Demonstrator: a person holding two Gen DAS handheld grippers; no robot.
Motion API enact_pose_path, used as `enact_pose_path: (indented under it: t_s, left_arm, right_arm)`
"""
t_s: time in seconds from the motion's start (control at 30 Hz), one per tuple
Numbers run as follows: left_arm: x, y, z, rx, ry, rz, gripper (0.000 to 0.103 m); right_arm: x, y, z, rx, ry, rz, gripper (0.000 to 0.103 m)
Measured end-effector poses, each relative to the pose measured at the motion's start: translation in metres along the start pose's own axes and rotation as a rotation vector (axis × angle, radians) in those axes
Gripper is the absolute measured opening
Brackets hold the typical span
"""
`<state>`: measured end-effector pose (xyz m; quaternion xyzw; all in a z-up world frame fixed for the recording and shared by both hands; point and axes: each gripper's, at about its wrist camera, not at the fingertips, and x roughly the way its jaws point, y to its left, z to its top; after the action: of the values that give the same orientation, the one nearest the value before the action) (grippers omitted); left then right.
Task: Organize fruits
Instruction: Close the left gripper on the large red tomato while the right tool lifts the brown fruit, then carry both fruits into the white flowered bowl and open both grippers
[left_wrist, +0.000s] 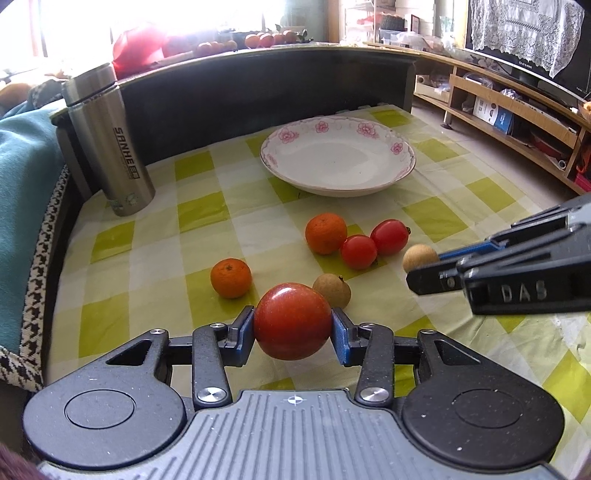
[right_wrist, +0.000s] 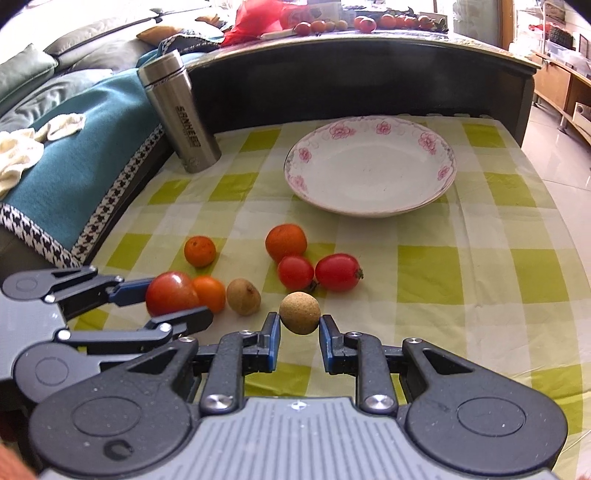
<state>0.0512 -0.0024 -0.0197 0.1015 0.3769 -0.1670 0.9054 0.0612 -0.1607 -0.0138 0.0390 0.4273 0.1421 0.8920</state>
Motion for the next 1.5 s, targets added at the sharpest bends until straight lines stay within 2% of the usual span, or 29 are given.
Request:
enact_pose_path:
  t_s: [0.37, 0.63, 0.87, 1.17, 1.37, 1.5]
  left_arm:
    - [0.002, 0.002, 0.019, -0.047, -0.022, -0.024, 0.051]
    - [0.029, -0.009, 0.062, -0.004, -0.063, -0.04, 0.051]
    - [0.061, -0.013, 0.086, 0.042, -0.058, -0.025, 0.051]
    - [0.084, -0.019, 0.1, 0.102, -0.058, -0.017, 0.051]
    - [0.089, -0.02, 0.106, 0.11, -0.056, -0.019, 0.054]
    - [0.087, -0.018, 0.108, 0.099, -0.065, -0.014, 0.055]
  right_arm:
    - [-0.002, -0.008, 0.021, -0.015, -0.032, -0.02, 0.03]
    - [0.017, -0.026, 0.053, -0.016, -0.061, -0.054, 0.03]
    - [0.038, -0.042, 0.076, -0.019, -0.078, -0.054, 0.03]
    - [0.058, -0.056, 0.089, -0.01, -0.076, -0.038, 0.03]
    - [0.061, -0.062, 0.092, 0.012, -0.083, -0.022, 0.031]
    - [0.058, -0.063, 0.093, 0.017, -0.095, -0.027, 0.035]
